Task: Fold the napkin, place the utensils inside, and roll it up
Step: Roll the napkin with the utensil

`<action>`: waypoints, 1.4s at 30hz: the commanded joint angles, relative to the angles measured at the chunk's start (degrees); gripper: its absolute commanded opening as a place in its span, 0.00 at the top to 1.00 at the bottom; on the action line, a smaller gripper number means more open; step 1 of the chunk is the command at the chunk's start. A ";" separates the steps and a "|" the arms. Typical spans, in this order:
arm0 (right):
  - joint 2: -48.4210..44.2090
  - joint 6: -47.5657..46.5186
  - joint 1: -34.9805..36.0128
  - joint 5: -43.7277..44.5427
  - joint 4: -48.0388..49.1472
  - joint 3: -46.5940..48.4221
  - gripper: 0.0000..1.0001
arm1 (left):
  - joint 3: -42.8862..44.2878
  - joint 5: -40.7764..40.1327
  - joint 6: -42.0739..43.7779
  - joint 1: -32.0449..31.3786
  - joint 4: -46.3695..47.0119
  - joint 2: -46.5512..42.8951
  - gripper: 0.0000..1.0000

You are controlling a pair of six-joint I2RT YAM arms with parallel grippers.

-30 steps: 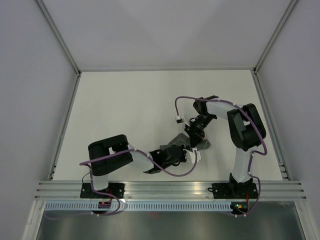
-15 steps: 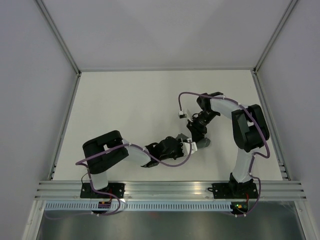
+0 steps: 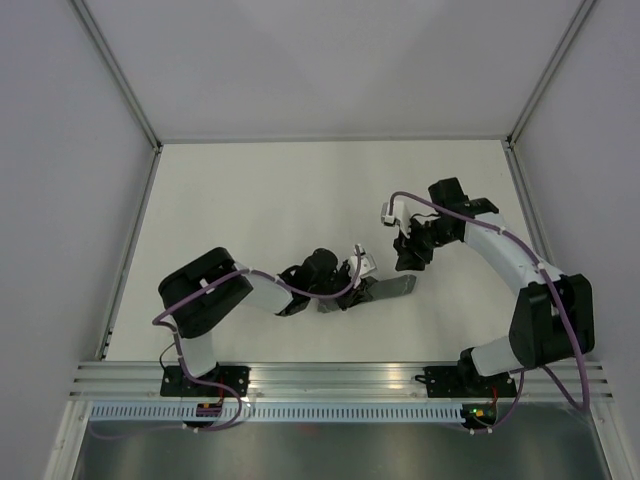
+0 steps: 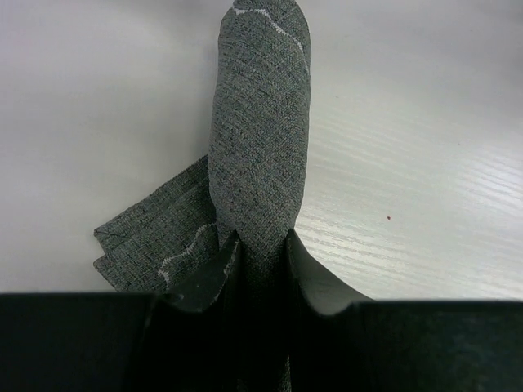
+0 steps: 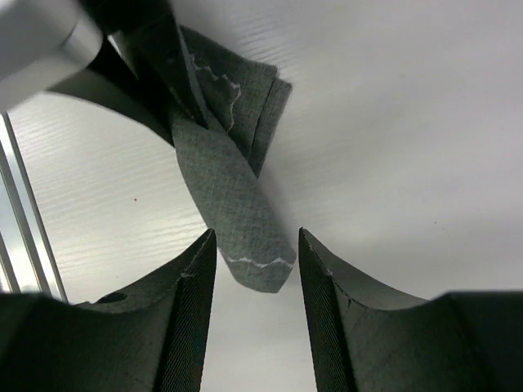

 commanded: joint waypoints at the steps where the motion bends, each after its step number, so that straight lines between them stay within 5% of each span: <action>1: -5.70 -1.15 0.21 -0.40 9.15 -7.72 0.49 | -1.78 10.41 -8.16 1.83 -10.94 3.86 0.98; 8: -13.08 -3.52 2.93 3.27 20.66 -20.40 0.48 | 3.58 19.20 -10.10 5.43 -19.72 7.99 0.98; 13: -17.74 -1.50 12.42 12.33 31.38 -29.27 0.47 | 6.83 21.41 -10.27 6.22 -23.60 11.24 0.98; 29: -14.33 -0.36 20.33 18.14 35.10 -32.19 0.47 | 13.51 24.75 -10.54 8.60 -33.80 15.72 0.95; 36: -10.02 -0.62 21.74 19.20 33.87 -31.05 0.52 | 13.43 23.26 -10.71 8.86 -33.80 15.46 0.78; 42: -8.78 -1.06 21.74 20.25 31.50 -30.43 0.72 | 12.29 20.45 -11.94 9.12 -31.43 13.01 0.63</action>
